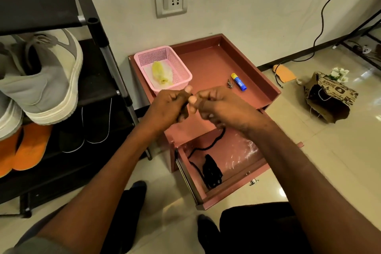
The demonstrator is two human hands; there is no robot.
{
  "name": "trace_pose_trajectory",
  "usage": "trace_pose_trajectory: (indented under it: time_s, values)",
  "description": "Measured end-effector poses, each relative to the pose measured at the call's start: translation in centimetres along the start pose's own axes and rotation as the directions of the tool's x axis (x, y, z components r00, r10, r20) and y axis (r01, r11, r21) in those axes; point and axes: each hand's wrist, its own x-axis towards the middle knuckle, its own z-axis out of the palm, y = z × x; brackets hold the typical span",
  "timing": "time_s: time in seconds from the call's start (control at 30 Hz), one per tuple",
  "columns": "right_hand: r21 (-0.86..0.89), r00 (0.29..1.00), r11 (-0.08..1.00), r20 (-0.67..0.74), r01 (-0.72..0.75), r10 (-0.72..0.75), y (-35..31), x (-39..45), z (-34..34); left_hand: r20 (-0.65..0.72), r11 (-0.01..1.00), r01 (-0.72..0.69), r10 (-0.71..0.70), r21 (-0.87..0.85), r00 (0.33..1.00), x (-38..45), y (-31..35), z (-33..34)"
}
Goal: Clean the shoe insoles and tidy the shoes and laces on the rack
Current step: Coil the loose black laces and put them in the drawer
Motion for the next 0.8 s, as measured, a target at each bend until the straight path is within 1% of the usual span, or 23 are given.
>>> trace_pose_trajectory:
  time_s: [0.07, 0.1, 0.13, 0.17, 0.2, 0.23, 0.27, 0.37, 0.4, 0.43, 0.47, 0.5, 0.53, 0.57, 0.6, 0.63, 0.67, 0.7, 0.73, 0.8]
  values:
    - [0.137, 0.984, 0.99, -0.177, 0.035, -0.011, 0.1, 0.0, -1.3, 0.138, 0.973, 0.082, -0.053, -0.215, 0.989, -0.2, 0.7, -0.1]
    - [0.155, 0.967, 0.987, -0.257, 0.049, -0.007, 0.3, 0.1, -1.6, 0.22, 0.929, 0.12, -0.043, -0.351, 0.975, -0.1, 1.0, -0.2]
    - [0.115, 0.949, 0.992, -0.315, 0.043, -0.005, 0.6, 0.3, -1.7, 0.289, 0.868, 0.151, -0.009, -0.473, 0.957, -0.1, 1.3, -0.1]
    - [0.015, 0.94, 1.0, -0.341, 0.021, -0.015, 0.9, 0.5, -1.6, 0.328, 0.796, 0.177, 0.028, -0.578, 0.944, 0.0, 1.4, -0.1]
    - [-0.113, 0.943, 0.994, -0.332, -0.007, -0.031, 1.2, 0.8, -1.2, 0.336, 0.722, 0.191, 0.061, -0.665, 0.94, 0.1, 1.3, -0.1]
    - [-0.222, 0.954, 0.975, -0.297, -0.03, -0.038, 1.3, 0.9, -0.6, 0.315, 0.646, 0.194, 0.077, -0.738, 0.946, 0.2, 1.2, -0.2]
    - [-0.292, 0.968, 0.955, -0.25, -0.046, -0.03, 1.4, 1.1, 0.0, 0.27, 0.571, 0.182, 0.073, -0.8, 0.96, 0.3, 1.1, -0.1]
    - [-0.385, 0.997, 0.921, -0.07, -0.064, 0.04, 1.4, 1.3, 2.0, 0.096, 0.328, 0.078, 0.04, -0.941, 0.995, 0.8, 0.5, -0.3]
    - [-0.429, 0.998, 0.901, -0.003, -0.063, 0.069, 1.5, 1.3, 2.6, 0.039, 0.293, 0.029, 0.026, -0.956, 0.999, 1.0, 0.4, -0.4]
    - [-0.455, 0.995, 0.889, 0.058, -0.051, 0.087, 1.5, 1.2, 3.1, -0.01, 0.322, -0.011, 0.003, -0.947, 1.0, 1.2, 0.3, -0.5]
    - [-0.457, 0.99, 0.889, 0.106, -0.031, 0.089, 1.5, 1.1, 3.5, -0.053, 0.424, -0.035, -0.032, -0.905, 0.998, 1.3, 0.1, -0.6]
    - [-0.428, 0.987, 0.904, 0.137, -0.014, 0.08, 1.2, 1.0, 3.6, -0.097, 0.582, -0.037, -0.072, -0.812, 0.993, 1.3, 0.1, -0.7]
    - [-0.366, 0.986, 0.931, 0.153, -0.005, 0.065, 0.9, 0.8, 3.6, -0.137, 0.751, -0.018, -0.097, -0.661, 0.986, 1.2, 0.0, -0.7]
    - [-0.277, 0.987, 0.961, 0.155, -0.004, 0.048, 0.6, 0.7, 3.4, -0.156, 0.879, 0.004, -0.089, -0.477, 0.984, 1.0, -0.2, -0.6]
    - [-0.179, 0.989, 0.984, 0.142, -0.003, 0.029, 0.3, 0.5, 3.0, -0.151, 0.954, 0.014, -0.061, -0.299, 0.987, 0.8, -0.3, -0.5]
    - [-0.08, 0.993, 0.997, 0.121, 0.0, 0.01, -0.1, 0.4, 2.7, -0.126, 0.985, 0.019, -0.041, -0.172, 0.991, 0.6, -0.3, -0.4]
    - [0.004, 0.996, 1.0, 0.092, 0.004, -0.005, -0.3, 0.3, 2.2, -0.089, 0.993, 0.036, -0.046, -0.112, 0.995, 0.4, -0.2, -0.2]
    - [0.068, 0.998, 0.998, 0.056, 0.011, -0.015, -0.3, 0.3, 1.8, -0.048, 0.991, 0.076, -0.081, -0.113, 0.996, 0.2, 0.0, -0.1]
    - [0.117, 1.0, 0.993, 0.001, 0.021, -0.021, -0.2, 0.4, 1.4, 0.003, 0.981, 0.119, -0.12, -0.152, 0.993, 0.1, 0.3, 0.0]
    - [0.188, 0.987, 0.981, -0.163, 0.042, -0.011, 0.1, 0.5, 0.8, 0.127, 0.952, 0.17, -0.142, -0.253, 0.982, 0.0, 0.6, -0.1]
